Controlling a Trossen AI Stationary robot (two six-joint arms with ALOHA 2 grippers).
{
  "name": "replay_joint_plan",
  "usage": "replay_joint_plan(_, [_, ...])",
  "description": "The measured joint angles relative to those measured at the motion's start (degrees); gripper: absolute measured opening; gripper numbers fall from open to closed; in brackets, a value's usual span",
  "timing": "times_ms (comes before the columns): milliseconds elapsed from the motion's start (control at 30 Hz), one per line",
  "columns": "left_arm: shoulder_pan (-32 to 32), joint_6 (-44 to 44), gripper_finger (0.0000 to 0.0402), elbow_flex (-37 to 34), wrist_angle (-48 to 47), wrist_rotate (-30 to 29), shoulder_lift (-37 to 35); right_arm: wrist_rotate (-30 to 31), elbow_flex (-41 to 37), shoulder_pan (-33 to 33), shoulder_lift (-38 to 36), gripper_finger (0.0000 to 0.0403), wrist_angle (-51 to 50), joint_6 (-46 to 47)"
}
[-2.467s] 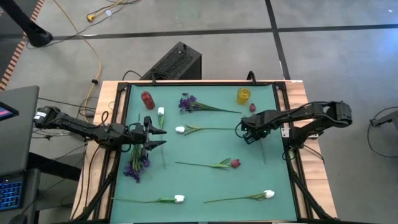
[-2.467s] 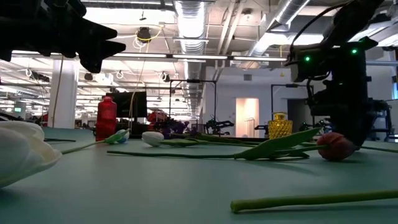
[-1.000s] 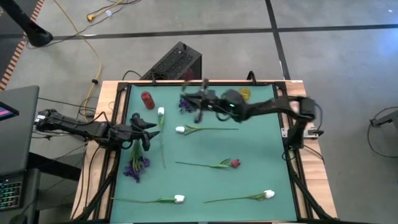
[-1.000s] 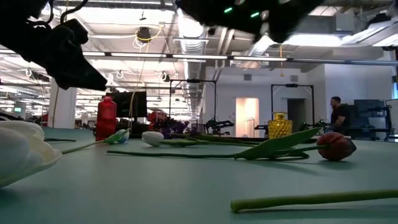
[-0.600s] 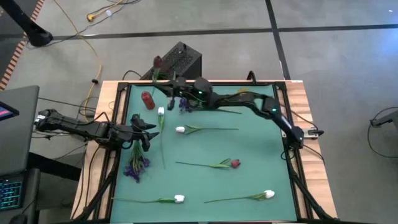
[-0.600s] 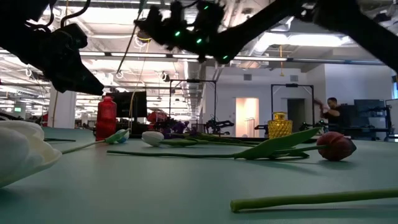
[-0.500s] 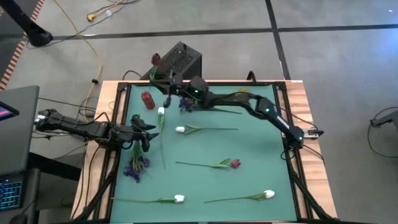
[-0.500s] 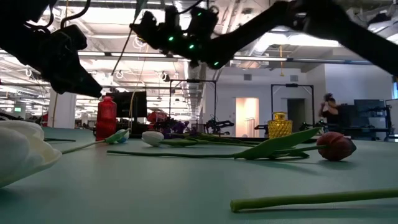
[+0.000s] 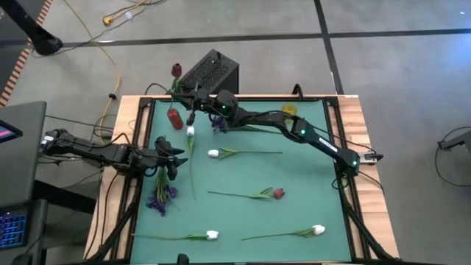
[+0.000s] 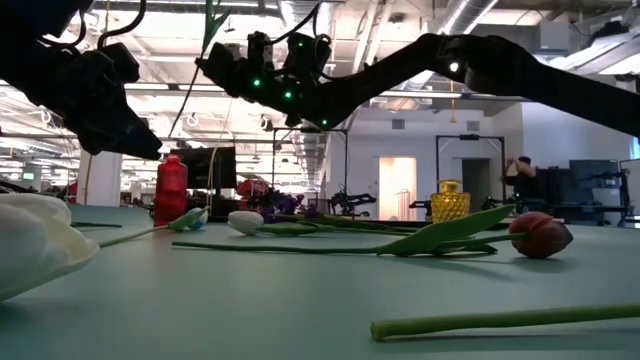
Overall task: Sort flowers into vase by color
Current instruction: Put the right red tulip into the red vase
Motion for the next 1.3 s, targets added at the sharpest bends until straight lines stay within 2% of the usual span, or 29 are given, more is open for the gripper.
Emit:
replay_joint_plan(767, [0.00,-8.76,0.0187,0.00,0.17,-0.22,0.02,1.06,-0.04,-0.95,-0.02,0.0022,-8.33,0.00])
replay_joint_plan(1300, [0.00,-8.85,0.0187,0.00,0.35,-1.40,0.02,1.60,-0.04,-0.11,-0.02,0.0046,-14.66,0.71])
